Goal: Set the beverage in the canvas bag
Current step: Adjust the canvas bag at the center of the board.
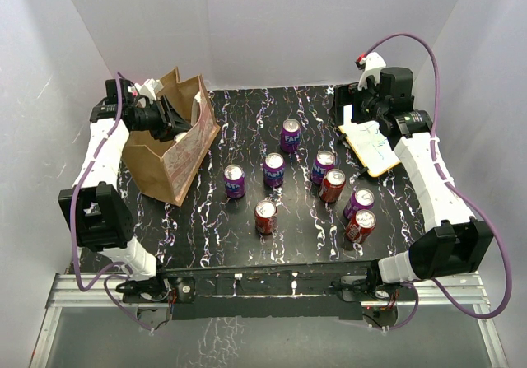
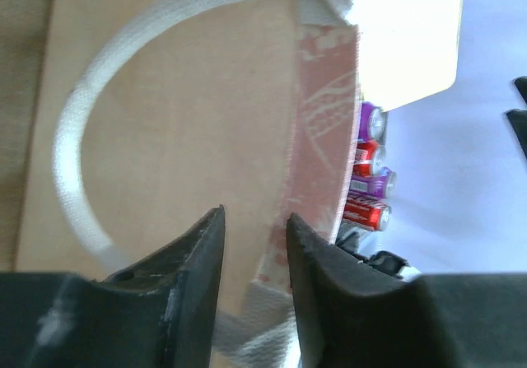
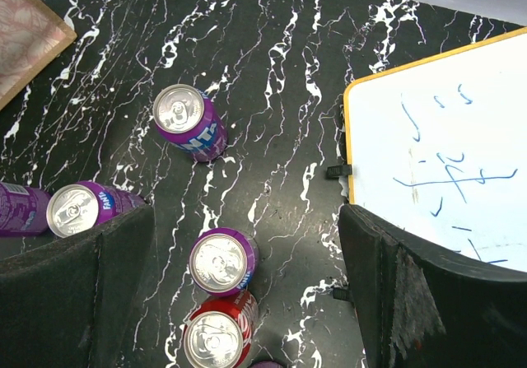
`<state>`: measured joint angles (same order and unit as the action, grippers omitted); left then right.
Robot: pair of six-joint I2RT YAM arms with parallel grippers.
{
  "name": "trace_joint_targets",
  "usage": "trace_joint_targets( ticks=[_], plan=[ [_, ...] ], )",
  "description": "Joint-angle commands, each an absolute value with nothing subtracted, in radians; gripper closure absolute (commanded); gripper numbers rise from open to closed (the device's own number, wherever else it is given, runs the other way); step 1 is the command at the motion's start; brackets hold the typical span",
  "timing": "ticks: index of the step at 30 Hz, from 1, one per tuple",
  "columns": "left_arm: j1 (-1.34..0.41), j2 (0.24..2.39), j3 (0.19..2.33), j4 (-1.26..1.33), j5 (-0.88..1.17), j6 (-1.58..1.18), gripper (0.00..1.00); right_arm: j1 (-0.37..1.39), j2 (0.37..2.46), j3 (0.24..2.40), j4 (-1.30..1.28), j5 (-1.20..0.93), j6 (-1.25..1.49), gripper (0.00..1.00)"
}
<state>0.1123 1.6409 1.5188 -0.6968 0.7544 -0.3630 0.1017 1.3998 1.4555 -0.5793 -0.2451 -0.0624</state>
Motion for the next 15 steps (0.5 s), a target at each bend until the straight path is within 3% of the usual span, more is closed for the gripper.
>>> trace_joint_targets(
  ticks=[1, 3, 4, 11, 15],
  plan=[
    [0.12, 1.615, 1.543, -0.588, 0.938, -0.42, 0.79, 0.097, 1.39, 1.443, -0.54, -0.23, -0.082, 0.02],
    [0.12, 1.595, 1.529, -0.521, 0.953, -0.442, 0.97, 0.097, 1.39, 1.439, -0.538, -0.229, -0.085, 0.02],
    [0.12, 1.582, 1.522, -0.485, 0.954, -0.451, 1.0, 0.097, 1.388, 1.437, -0.538, -0.226, -0.086, 0.02],
    [0.119, 1.445, 1.443, -0.213, 0.873, -0.41, 1.0, 0.097, 1.391, 1.428, -0.533, -0.219, -0.099, 0.02],
    [0.12, 1.421, 1.461, -0.285, 0.806, -0.338, 1.0, 0.097, 1.397, 1.432, -0.533, -0.218, -0.104, 0.02]
  ],
)
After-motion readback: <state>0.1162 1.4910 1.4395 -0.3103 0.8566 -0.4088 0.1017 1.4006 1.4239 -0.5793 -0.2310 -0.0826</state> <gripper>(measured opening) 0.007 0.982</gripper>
